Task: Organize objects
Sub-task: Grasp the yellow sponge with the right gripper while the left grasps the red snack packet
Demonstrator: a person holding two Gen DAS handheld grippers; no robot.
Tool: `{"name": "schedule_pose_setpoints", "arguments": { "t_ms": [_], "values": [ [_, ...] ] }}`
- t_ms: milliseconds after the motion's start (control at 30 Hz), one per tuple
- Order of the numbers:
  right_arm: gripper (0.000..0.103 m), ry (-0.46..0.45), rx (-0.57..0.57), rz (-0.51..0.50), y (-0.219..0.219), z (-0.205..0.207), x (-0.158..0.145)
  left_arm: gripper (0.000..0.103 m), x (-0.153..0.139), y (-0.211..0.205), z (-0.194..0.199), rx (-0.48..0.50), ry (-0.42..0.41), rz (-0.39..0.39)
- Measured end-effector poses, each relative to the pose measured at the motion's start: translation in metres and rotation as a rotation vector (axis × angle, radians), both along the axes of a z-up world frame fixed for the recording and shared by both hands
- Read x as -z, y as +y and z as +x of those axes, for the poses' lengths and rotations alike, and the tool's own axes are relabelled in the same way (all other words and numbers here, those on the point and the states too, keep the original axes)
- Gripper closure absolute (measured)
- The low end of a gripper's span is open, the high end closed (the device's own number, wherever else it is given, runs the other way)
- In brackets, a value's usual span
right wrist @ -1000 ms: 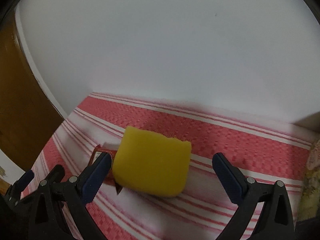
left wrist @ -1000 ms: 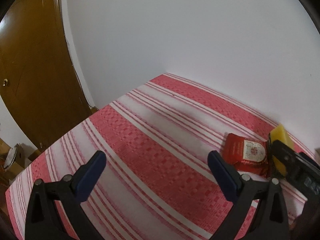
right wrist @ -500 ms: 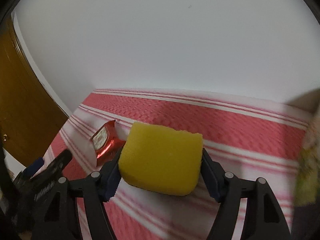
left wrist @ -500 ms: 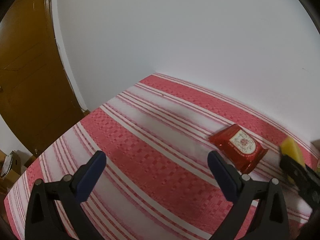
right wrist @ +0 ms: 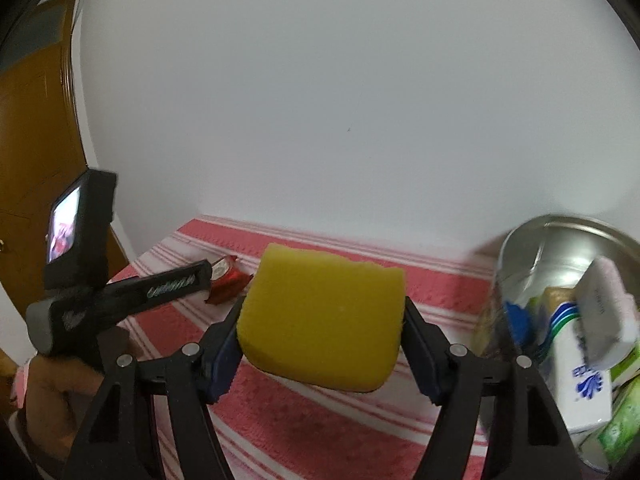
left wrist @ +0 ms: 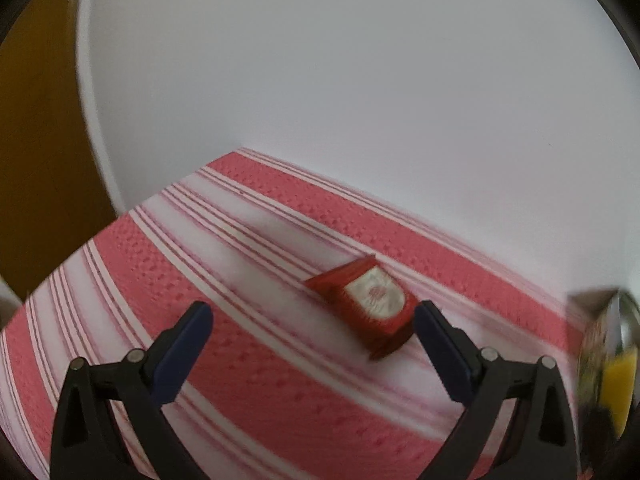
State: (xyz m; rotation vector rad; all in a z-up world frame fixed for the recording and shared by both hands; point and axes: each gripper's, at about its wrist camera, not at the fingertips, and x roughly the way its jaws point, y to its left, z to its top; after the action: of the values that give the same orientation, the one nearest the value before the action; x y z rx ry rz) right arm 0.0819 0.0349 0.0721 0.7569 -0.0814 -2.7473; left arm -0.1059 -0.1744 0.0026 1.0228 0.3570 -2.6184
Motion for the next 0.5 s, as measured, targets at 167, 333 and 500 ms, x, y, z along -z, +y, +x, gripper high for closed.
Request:
{"name": "schedule_pose_setpoints", "arguments": {
  "t_ms": [167,333,500],
  "values": [
    [0.030,0.006,0.017,-0.010,0.003,-0.005,0.002,0.013,0.006,0.015,-0.042,-0.105,-0.086,0.026],
    [0.030,-0.008,0.021,-0.033,0.006,-0.013,0.005,0.013,0.024,0.026,-0.068,-0.147,-0.186,0.016],
    [0.030,-0.038,0.016,-0.050,0.015,-0.015,0.009,0.013,0.032,0.028,-0.070,-0.143,-0.188,-0.013]
  ]
}}
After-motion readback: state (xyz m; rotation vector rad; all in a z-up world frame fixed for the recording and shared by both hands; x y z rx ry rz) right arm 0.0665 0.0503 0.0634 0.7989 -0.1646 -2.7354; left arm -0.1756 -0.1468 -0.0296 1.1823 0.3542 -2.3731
